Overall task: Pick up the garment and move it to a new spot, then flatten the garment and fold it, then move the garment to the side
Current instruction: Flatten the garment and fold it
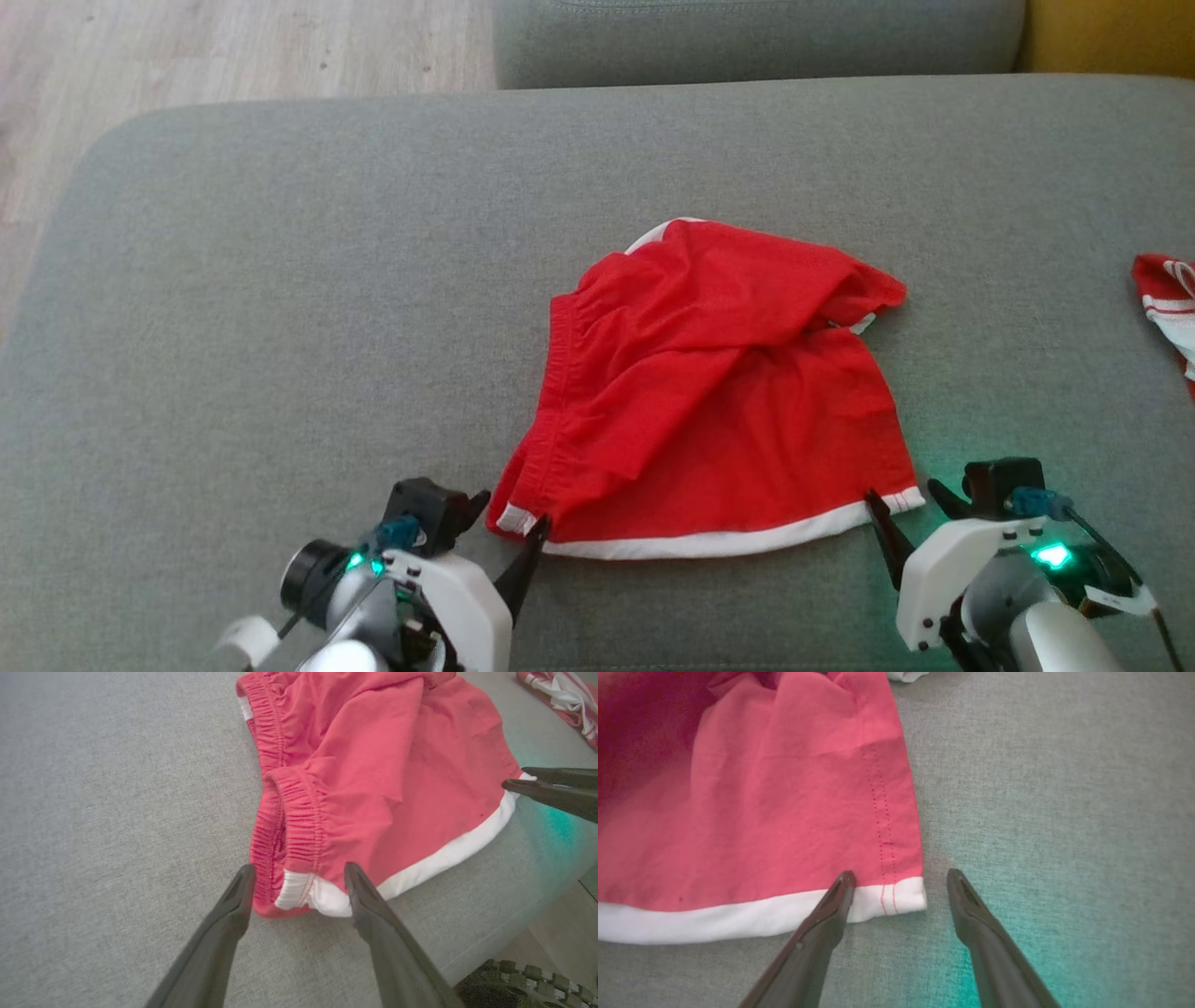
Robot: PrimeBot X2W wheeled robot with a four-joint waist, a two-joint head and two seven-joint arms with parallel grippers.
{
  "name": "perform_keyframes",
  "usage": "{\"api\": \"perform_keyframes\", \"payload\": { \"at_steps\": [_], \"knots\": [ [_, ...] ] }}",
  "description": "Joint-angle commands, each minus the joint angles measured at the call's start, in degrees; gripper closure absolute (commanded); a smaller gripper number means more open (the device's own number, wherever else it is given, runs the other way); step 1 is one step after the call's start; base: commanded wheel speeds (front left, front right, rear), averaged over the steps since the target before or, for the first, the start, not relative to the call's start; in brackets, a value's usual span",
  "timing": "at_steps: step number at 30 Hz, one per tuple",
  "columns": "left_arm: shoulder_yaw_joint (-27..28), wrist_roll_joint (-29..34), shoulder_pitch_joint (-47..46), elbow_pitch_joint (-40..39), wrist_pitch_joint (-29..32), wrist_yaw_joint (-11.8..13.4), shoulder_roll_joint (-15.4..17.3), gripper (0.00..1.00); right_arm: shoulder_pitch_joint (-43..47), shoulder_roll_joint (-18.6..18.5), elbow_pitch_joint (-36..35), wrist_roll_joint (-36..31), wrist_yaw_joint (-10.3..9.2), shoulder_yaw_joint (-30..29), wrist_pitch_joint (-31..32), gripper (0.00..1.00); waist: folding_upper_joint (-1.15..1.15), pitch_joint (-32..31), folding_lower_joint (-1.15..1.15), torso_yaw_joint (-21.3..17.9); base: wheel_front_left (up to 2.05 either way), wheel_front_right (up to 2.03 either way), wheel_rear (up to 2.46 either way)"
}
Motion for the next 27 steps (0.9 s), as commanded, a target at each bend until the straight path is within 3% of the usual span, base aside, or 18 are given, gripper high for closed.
{"api": "perform_keyframes", "payload": {
  "at_steps": [1, 10, 11, 14, 15, 16, 17, 18, 22, 27],
  "knots": [
    [1.5, -0.3, -3.0, -2.4, 0.2, -0.2, 0.5, 0.0, -2.3, -1.1, -1.7, 0.3, 0.39, 1.5, -0.2, 0.0, 0.0, 0.3, 0.0, -0.1, 0.0, 0.0, 0.0],
    [0.4, -1.9, -4.7, -1.3, 3.0, -0.9, 2.3, 0.0, -3.1, -1.4, -1.3, 1.4, 0.39, 2.9, 0.2, 0.0, 0.0, 1.6, 0.0, -1.1, 0.0, 0.0, 0.0],
    [0.3, -2.1, -4.8, -1.1, 3.3, -1.0, 2.5, 0.04, -3.3, -1.5, -1.2, 1.5, 0.39, 3.1, 0.3, 0.0, 0.0, 1.7, 0.0, -1.2, 0.0, 0.0, 0.0],
    [-0.3, -2.9, -5.1, -0.5, 4.1, -1.1, 2.9, 0.51, -3.6, -1.6, -0.7, 2.4, 0.39, 4.1, 1.0, 0.0, 0.0, 2.2, 0.0, -1.3, 0.0, 0.0, 0.0],
    [-0.5, -3.3, -5.2, -0.3, 4.3, -1.2, 3.0, 0.67, -3.8, -1.7, -0.5, 2.8, 0.39, 4.2, 1.1, 0.18, 0.0, 2.3, 0.0, -1.4, 0.0, 0.0, 0.0],
    [-0.7, -3.6, -5.3, -0.1, 4.3, -1.3, 3.0, 0.87, -3.9, -1.7, -0.4, 3.4, 0.39, 4.4, 1.3, 0.56, 0.0, 2.4, 0.0, -1.4, 0.0, 0.0, 0.0],
    [-0.9, -3.9, -5.4, 0.0, 4.3, -1.3, 3.0, 1.0, -4.0, -1.5, -0.1, 4.4, 0.39, 4.5, 1.5, 0.84, 0.0, 2.4, 0.0, -1.5, 0.0, 0.0, 0.0],
    [-1.0, -4.3, -5.4, 0.3, 4.4, -1.3, 3.0, 1.0, -4.2, -1.5, 0.1, 5.4, 0.39, 4.7, 1.6, 1.0, 0.0, 2.4, 0.0, -1.5, 0.0, 0.0, 0.0],
    [-1.0, -6.6, -5.1, 0.2, 3.8, -1.5, 2.8, 1.0, -4.4, -1.1, -1.7, 11.7, 0.39, 3.4, 1.3, 1.0, 0.0, 1.5, 0.0, -1.9, 0.0, 0.0, 0.0],
    [2.7, -13.5, -2.7, -7.4, 4.6, -1.4, 2.1, 1.0, -2.7, -2.5, -13.3, 22.0, 0.39, -0.1, 3.8, 1.0, 0.0, -0.2, 0.0, -3.1, 0.0, 0.0, 0.0]
  ]
}}
